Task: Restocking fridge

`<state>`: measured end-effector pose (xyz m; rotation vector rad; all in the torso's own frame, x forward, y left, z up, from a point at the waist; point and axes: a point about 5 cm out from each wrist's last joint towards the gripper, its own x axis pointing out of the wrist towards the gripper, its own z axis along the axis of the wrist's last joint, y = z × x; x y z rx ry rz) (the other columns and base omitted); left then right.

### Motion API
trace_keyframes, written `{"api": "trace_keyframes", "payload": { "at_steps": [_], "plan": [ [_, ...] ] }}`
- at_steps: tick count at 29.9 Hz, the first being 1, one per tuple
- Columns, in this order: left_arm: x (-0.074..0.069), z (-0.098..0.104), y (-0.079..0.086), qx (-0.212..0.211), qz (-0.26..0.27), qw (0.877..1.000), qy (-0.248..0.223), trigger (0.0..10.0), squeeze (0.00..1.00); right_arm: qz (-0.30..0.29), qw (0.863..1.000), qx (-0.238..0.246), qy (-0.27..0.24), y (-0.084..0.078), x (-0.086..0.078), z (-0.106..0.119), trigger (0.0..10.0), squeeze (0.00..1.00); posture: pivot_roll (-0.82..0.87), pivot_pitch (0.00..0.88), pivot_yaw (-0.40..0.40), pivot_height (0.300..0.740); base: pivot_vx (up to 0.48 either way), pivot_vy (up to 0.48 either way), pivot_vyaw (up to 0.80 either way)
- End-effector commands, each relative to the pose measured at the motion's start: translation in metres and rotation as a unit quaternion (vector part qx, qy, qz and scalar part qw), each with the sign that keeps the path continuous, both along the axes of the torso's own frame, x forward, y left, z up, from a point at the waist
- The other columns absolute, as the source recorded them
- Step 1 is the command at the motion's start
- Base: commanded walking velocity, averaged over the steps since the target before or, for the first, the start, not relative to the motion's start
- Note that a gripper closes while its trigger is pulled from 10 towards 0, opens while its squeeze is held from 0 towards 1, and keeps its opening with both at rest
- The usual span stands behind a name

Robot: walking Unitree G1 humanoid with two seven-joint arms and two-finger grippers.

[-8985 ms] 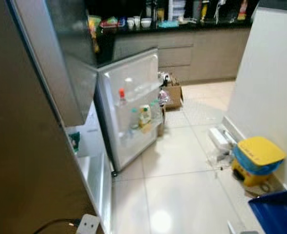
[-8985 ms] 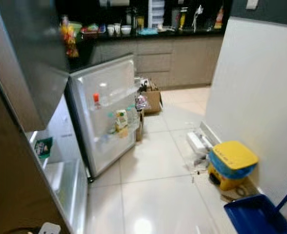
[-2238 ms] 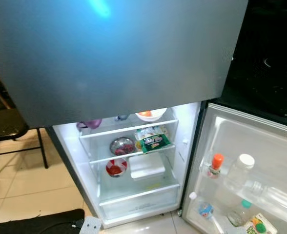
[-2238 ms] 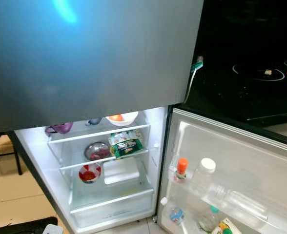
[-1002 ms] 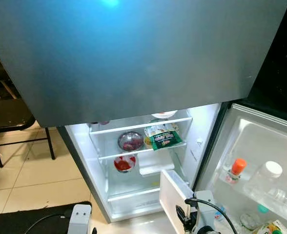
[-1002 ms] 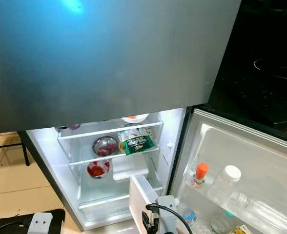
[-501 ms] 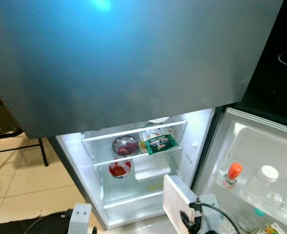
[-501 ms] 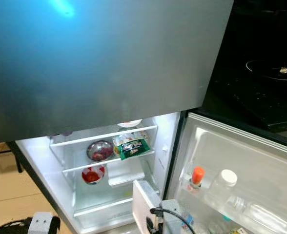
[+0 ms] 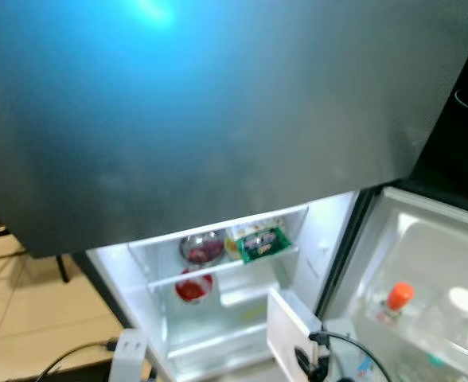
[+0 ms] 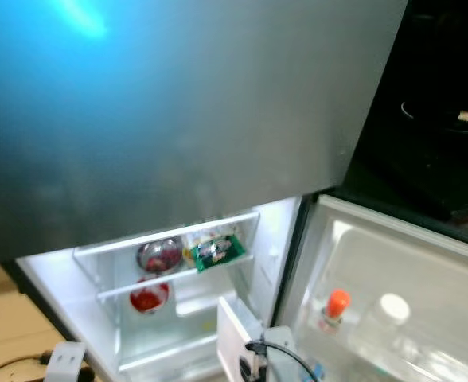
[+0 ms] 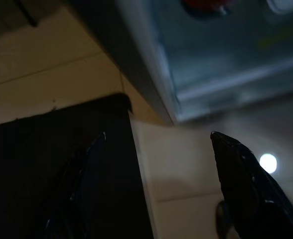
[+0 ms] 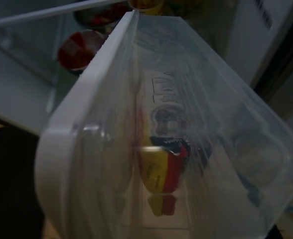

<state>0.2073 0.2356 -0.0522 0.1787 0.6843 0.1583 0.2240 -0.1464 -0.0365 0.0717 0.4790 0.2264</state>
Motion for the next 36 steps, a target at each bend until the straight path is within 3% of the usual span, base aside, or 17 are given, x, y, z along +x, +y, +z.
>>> {"api": "trace_keyframes", "payload": {
  "at_steps": [1,10,24,36],
  "plan": [
    [-0.013,-0.007,0.005,0.005,0.006,1.0,0.022,10.0,0.0,0.005,1.0,0.008,-0.008,0.008,0.002,0.003,10.0,0.0,-0.1,0.061,0.035,0.74,0.311,0.0,0.0],
    [-0.013,-0.007,0.004,0.005,0.007,1.0,0.024,10.0,0.0,0.005,1.0,0.008,-0.008,0.008,0.003,0.003,10.0,0.0,-0.1,0.061,0.034,0.74,0.29,0.0,0.0],
    [-0.015,-0.009,0.001,0.002,-0.001,1.0,0.03,10.0,0.0,-0.001,1.0,0.002,-0.002,0.005,0.0,0.001,10.0,0.0,-0.1,0.063,0.034,0.74,0.0,0.0,0.0],
    [-0.019,-0.011,-0.001,-0.002,-0.014,0.999,0.037,10.0,0.0,-0.066,0.998,0.002,0.016,-0.01,0.0,-0.004,10.0,0.0,-0.09,0.065,0.042,0.74,0.0,0.0,0.0]
  ]
}}
